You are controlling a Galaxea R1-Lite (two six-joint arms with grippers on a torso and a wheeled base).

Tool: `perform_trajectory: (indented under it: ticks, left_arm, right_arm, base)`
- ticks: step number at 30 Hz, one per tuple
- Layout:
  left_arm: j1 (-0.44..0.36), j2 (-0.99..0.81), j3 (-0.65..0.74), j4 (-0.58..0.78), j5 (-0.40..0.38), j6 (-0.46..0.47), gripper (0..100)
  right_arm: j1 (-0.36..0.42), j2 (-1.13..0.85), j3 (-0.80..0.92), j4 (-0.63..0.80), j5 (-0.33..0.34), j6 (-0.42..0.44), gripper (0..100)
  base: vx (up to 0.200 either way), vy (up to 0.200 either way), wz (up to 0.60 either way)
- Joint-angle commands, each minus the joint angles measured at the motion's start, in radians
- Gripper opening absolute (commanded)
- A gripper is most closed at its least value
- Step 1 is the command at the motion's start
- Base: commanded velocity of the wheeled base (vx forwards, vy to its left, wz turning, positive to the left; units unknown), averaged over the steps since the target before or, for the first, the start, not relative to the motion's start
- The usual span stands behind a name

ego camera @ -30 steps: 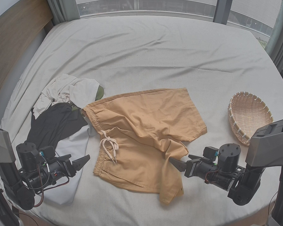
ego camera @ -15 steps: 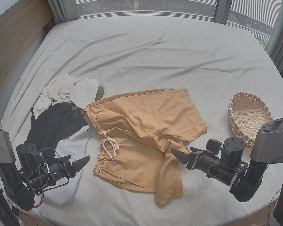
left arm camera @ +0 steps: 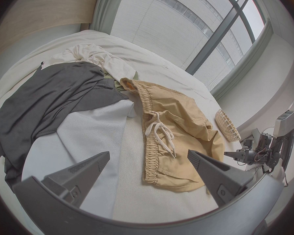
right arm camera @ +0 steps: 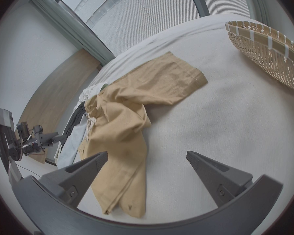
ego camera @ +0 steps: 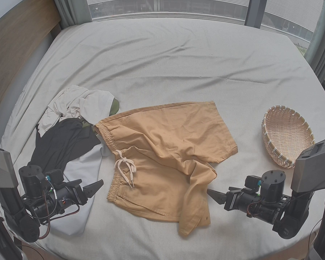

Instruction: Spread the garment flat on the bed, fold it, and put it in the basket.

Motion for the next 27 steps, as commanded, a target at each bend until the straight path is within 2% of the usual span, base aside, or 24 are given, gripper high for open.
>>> perform_trajectory:
  ticks: [1, 13, 17, 18, 27]
  left_arm:
    - [-0.002, -0.001, -0.001, -0.001, 0.0, 0.0, 100]
    - [-0.005, 0.002, -0.005, -0.001, 0.0, 0.0, 100]
    - [-0.005, 0.002, -0.001, -0.001, 0.0, 0.0, 100]
    - [-0.003, 0.002, -0.001, -0.001, 0.0, 0.0, 100]
    - [-0.003, -0.002, 0.003, -0.001, 0.0, 0.0, 100]
  right_arm:
    - [0.019, 0.055, 0.001, -0.001, 0.002, -0.001, 100]
    - [0.035, 0.108, -0.076, 0.0, 0.008, 0.008, 100]
    - [0.058, 0.116, -0.105, 0.0, 0.015, 0.069, 100]
    - [0.066, 0.114, -0.11, 0.0, 0.017, 0.082, 0]
    - [0.084, 0.119, -0.137, -0.001, 0.014, 0.098, 0]
  base:
    - [0.0, 0.0, 0.0]
    - [0.0, 0.0, 0.0]
    - [0.0, 0.0, 0.0]
    - [0.0, 0.0, 0.0]
    - [0.0, 0.0, 0.0]
